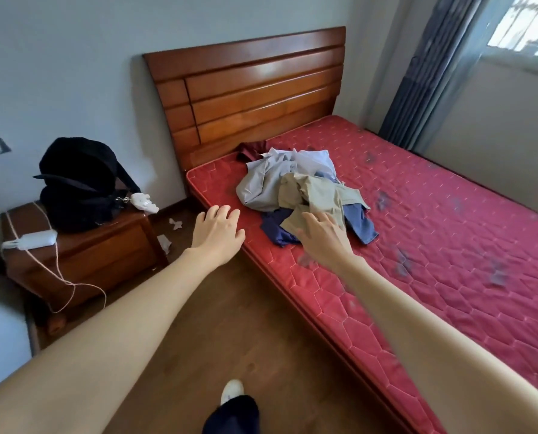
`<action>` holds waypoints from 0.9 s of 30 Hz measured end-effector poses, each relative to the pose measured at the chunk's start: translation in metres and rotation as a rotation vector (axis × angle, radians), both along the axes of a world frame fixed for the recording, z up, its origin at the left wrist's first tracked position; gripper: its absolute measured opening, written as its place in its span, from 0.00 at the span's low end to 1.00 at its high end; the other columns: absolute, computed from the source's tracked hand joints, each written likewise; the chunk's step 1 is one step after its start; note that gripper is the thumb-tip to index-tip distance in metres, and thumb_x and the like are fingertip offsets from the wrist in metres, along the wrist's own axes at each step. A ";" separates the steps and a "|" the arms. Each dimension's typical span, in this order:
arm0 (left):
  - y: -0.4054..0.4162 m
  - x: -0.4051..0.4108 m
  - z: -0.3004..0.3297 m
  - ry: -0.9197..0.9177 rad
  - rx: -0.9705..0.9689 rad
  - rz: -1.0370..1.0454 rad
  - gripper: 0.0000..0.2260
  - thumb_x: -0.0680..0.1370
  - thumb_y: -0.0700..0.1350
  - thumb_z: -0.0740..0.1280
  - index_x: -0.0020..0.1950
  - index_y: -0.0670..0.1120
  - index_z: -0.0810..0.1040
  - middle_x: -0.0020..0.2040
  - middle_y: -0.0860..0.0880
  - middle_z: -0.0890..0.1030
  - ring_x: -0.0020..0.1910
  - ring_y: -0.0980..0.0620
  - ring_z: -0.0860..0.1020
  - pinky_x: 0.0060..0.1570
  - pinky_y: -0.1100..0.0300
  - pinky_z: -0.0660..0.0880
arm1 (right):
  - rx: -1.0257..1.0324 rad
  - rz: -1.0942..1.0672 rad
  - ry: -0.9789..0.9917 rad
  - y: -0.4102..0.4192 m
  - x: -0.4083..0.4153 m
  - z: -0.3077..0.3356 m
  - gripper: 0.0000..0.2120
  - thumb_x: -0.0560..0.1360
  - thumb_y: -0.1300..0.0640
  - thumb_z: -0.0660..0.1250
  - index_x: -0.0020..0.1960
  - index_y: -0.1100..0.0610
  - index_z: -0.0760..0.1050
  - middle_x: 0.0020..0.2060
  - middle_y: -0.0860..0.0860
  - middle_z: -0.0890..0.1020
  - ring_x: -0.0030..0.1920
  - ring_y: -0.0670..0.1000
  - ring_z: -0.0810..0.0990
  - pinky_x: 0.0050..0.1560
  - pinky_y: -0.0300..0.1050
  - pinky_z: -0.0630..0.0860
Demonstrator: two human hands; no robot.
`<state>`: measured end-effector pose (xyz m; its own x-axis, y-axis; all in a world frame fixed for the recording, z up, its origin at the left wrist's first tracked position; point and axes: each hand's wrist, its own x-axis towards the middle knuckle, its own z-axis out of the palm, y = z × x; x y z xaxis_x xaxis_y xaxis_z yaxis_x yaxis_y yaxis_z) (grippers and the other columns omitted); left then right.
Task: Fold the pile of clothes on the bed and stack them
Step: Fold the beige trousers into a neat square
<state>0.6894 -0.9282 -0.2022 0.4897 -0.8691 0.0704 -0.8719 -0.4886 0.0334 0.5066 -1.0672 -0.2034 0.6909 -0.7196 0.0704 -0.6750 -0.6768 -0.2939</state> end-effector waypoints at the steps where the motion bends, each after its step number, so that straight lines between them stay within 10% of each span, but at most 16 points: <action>1: -0.017 0.021 -0.002 0.003 -0.001 -0.008 0.22 0.81 0.53 0.56 0.73 0.46 0.66 0.72 0.46 0.68 0.72 0.45 0.63 0.67 0.49 0.61 | -0.009 -0.036 0.005 -0.018 0.017 -0.001 0.19 0.80 0.52 0.57 0.70 0.54 0.67 0.67 0.53 0.71 0.69 0.56 0.65 0.63 0.52 0.66; 27: -0.404 0.244 -0.088 0.050 0.186 -0.297 0.20 0.82 0.53 0.55 0.71 0.46 0.67 0.73 0.47 0.66 0.73 0.46 0.61 0.70 0.49 0.59 | 0.213 -0.367 0.118 -0.349 0.196 -0.096 0.23 0.81 0.50 0.58 0.73 0.55 0.64 0.67 0.55 0.70 0.69 0.57 0.65 0.61 0.53 0.67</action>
<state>0.9332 -1.3319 -0.2903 0.2127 -0.9697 -0.1203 -0.9763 -0.2159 0.0141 0.7029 -1.4166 -0.2994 0.3814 -0.9087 -0.1699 -0.8966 -0.3189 -0.3072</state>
